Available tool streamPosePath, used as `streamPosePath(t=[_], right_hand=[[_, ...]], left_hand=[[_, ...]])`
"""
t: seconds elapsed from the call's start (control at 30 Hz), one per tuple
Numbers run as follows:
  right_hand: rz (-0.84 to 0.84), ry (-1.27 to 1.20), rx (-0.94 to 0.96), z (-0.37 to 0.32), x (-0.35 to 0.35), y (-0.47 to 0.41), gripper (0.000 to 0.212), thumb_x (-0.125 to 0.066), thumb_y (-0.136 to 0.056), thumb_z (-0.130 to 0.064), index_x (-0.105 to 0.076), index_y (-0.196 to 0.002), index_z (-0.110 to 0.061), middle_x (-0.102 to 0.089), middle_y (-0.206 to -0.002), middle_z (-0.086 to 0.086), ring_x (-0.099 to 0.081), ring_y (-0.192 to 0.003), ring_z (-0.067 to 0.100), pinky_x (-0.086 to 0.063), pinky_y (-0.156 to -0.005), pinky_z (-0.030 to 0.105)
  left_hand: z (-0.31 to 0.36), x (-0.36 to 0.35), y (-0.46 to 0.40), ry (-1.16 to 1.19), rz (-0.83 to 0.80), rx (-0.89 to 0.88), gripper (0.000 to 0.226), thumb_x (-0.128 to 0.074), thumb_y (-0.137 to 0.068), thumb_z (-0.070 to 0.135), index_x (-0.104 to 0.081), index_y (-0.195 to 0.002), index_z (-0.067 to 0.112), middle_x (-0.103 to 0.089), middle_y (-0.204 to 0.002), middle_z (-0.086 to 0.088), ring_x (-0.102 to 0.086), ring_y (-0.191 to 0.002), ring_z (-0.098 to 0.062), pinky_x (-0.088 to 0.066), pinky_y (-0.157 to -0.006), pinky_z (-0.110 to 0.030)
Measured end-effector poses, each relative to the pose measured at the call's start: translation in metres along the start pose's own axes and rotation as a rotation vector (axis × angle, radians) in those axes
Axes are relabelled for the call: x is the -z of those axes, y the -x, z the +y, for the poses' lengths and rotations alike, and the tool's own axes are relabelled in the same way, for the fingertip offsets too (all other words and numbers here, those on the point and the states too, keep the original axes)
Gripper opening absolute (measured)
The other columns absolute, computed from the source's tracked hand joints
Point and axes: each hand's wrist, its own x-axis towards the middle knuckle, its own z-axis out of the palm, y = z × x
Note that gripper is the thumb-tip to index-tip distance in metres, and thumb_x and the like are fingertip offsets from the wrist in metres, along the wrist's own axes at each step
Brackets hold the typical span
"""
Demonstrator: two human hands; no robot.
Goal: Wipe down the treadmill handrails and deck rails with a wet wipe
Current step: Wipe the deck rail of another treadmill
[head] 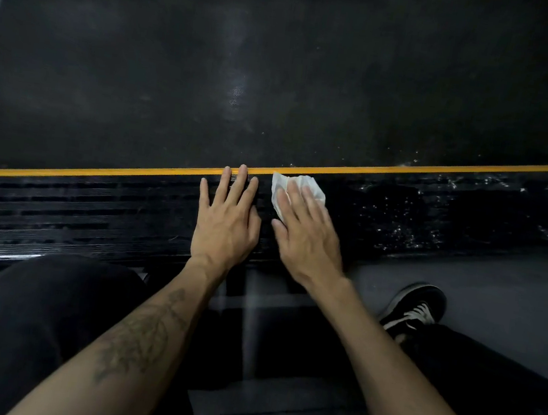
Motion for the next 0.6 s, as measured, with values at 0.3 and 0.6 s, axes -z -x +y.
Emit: streamPosePath(t=[0.3,0.6], right_hand=[[0.073,-0.089,-0.284,-0.002,-0.002,-0.002,0.065,-0.024,-0.109,-0.045,-0.013,-0.164,-0.012,-0.005,-0.172,0.008,0.0,-0.159,0.023,-0.004,-0.129,0.042],[0.095,-0.084,-0.356,0.022,0.002,0.002,0.063,-0.026,-0.109,-0.043,-0.02,-0.163,-0.011,-0.01,-0.172,0.009,-0.004,-0.159,0.023,-0.01,-0.128,0.043]], left_hand=[[0.001,-0.002,0.0,0.002,0.007,0.001,0.059,-0.035,-0.104,0.035,-0.033,-0.16,0.016,-0.017,-0.171,-0.006,-0.006,-0.159,-0.027,-0.009,-0.126,-0.061],[0.001,-0.003,0.0,0.007,0.017,-0.064,0.065,-0.021,-0.102,0.043,-0.033,-0.16,0.016,-0.017,-0.171,-0.007,-0.008,-0.159,-0.027,-0.01,-0.127,-0.058]])
